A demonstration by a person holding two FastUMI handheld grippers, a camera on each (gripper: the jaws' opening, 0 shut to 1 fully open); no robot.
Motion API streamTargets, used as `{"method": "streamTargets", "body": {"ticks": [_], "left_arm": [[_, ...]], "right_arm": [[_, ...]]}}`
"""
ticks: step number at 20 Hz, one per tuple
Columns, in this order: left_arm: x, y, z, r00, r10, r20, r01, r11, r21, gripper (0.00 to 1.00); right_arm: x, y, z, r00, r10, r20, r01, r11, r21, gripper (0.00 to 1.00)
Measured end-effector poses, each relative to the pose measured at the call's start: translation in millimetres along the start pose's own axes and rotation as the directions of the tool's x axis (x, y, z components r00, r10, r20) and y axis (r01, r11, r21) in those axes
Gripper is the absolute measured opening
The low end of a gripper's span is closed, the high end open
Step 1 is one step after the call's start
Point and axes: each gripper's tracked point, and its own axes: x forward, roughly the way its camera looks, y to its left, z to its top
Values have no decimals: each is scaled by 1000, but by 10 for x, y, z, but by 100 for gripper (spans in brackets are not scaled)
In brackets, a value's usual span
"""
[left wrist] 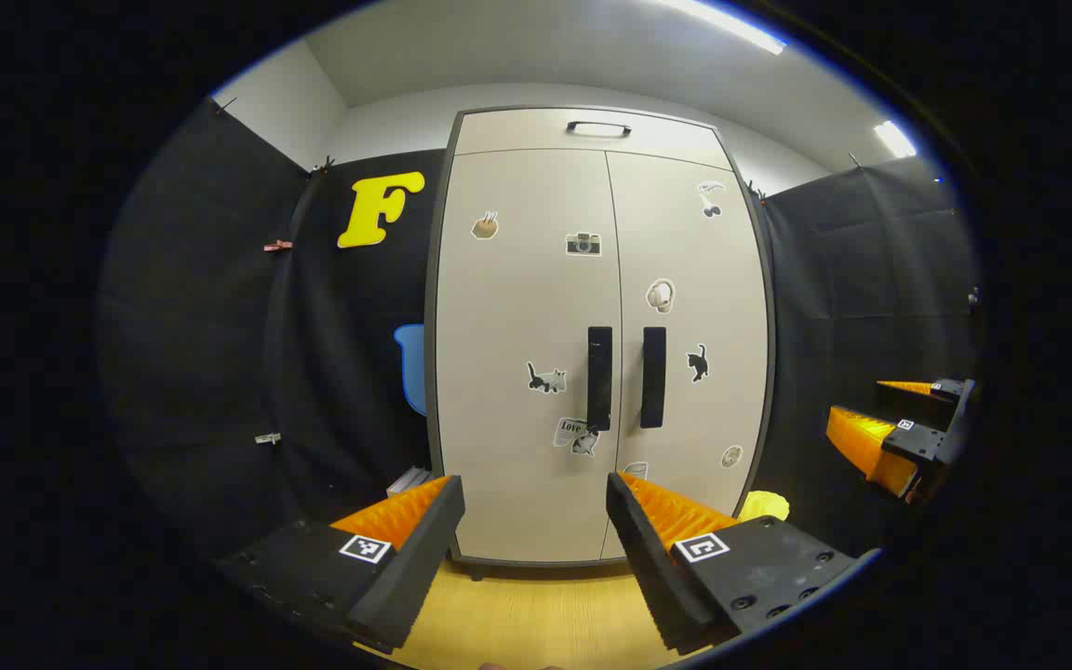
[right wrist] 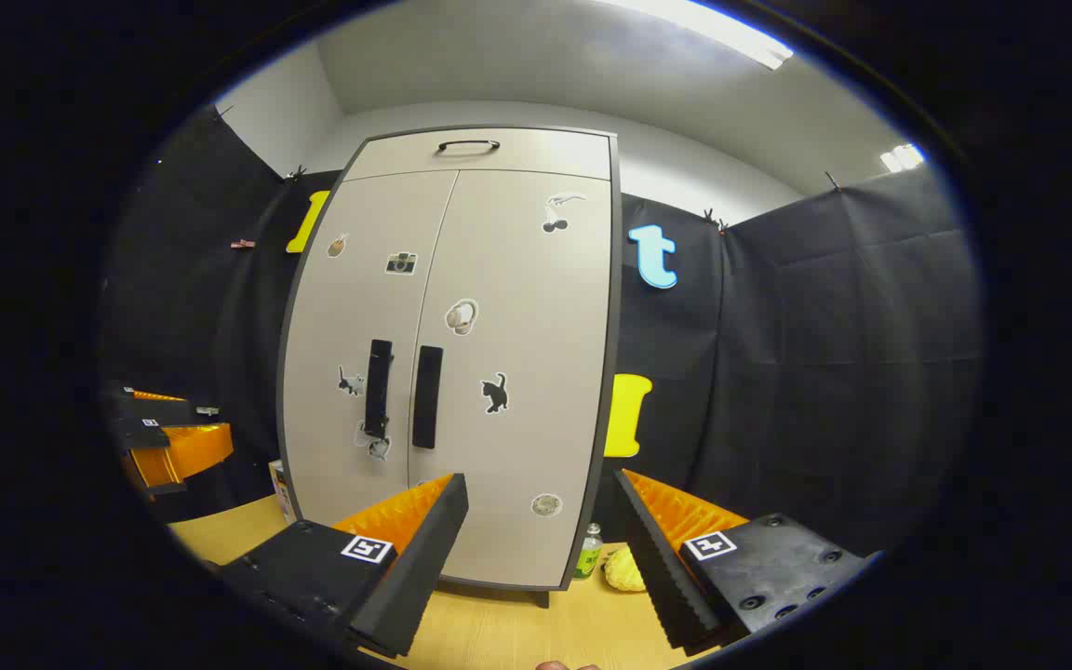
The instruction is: Open the right door of the double-door shoe cabinet with the right hand, and open the left door with the left hand.
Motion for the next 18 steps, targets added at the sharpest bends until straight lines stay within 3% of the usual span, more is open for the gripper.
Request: {"method": "streamTargets", "body": {"ticks": [2, 4, 9, 12, 18], "left_arm": [[-11, -13, -60, 999, 42, -4, -42, 998, -38, 95], [-33, -69, -122, 998, 53, -22, -54, 997, -48, 95], [16, -73, -82, 1000, 31, 4, -31, 998, 52, 95], [89, -35, -55, 1000, 2, 12, -3, 1000, 31, 95], [176, 120, -194, 1000, -9, -18, 10, 1000, 9, 95]], "right_arm": [[4, 73, -198, 998, 54, -36, -52, 998, 47, 98], [32, 57, -369, 995, 49, -88, -43, 996, 78, 98], [-42, 83, -593, 984, 27, -177, -9, 995, 100, 96], [-70, 107, -667, 981, -5, -195, 27, 994, 110, 98], [-47, 287, -555, 984, 13, -179, 4, 996, 93, 98]]}}
